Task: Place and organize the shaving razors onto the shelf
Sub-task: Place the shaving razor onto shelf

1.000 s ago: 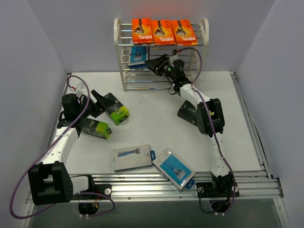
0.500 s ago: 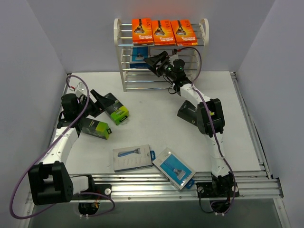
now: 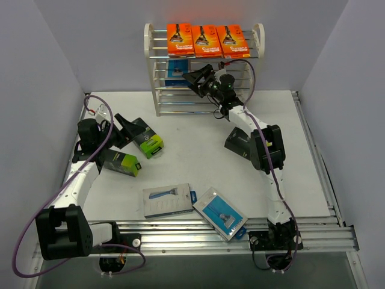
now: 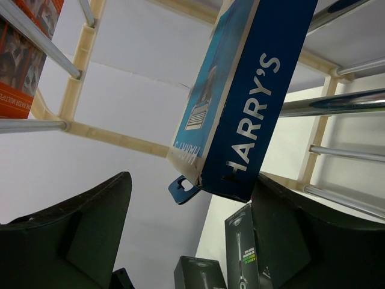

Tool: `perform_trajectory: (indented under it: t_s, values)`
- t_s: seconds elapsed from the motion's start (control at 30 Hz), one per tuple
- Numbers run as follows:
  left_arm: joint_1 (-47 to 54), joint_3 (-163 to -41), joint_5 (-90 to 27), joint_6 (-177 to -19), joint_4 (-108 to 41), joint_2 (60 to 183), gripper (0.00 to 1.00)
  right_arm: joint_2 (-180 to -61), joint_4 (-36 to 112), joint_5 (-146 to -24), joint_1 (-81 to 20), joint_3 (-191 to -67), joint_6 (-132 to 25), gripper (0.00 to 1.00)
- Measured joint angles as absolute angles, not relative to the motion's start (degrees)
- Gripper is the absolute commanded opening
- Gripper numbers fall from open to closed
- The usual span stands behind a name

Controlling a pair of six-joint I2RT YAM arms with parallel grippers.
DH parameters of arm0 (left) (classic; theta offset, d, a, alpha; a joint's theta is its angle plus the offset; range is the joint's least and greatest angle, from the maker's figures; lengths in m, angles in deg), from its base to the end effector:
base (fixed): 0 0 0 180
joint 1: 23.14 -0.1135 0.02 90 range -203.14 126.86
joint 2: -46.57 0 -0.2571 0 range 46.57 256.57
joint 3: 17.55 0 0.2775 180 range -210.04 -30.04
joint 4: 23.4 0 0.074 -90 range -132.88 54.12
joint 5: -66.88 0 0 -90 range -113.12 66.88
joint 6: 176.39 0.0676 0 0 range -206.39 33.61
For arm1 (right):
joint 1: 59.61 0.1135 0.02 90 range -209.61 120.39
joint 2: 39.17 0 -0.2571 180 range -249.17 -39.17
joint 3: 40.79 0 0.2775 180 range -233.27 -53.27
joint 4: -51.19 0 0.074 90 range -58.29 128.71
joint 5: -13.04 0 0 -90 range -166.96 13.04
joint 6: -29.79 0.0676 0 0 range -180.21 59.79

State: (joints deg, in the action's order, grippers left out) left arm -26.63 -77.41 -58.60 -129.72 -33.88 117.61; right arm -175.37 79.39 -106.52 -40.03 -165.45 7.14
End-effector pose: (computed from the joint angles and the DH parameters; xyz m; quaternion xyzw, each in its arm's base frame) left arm 0.3304 -0.0192 0.2552 -0.1560 0.7912 -0.4193 0.4170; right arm 0.5585 0.2341 0.2740 0.0467 0.6108 0.6441 0.4581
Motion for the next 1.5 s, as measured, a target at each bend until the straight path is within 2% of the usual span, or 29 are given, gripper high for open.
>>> perform_trajectory:
  t_s: [0.93,1.5]
  values:
    - [-26.7,-77.3,-58.9,-130.3,-33.4,117.5,0.86,-171.4,61.4,-106.1,-40.3,-166.0,2.1,0.8]
    - [-26.7,-77.2,-59.5,-130.8,-32.4,117.5,0.86,-171.4,60.7,-106.0,-40.4,-166.3,1.3,0.81]
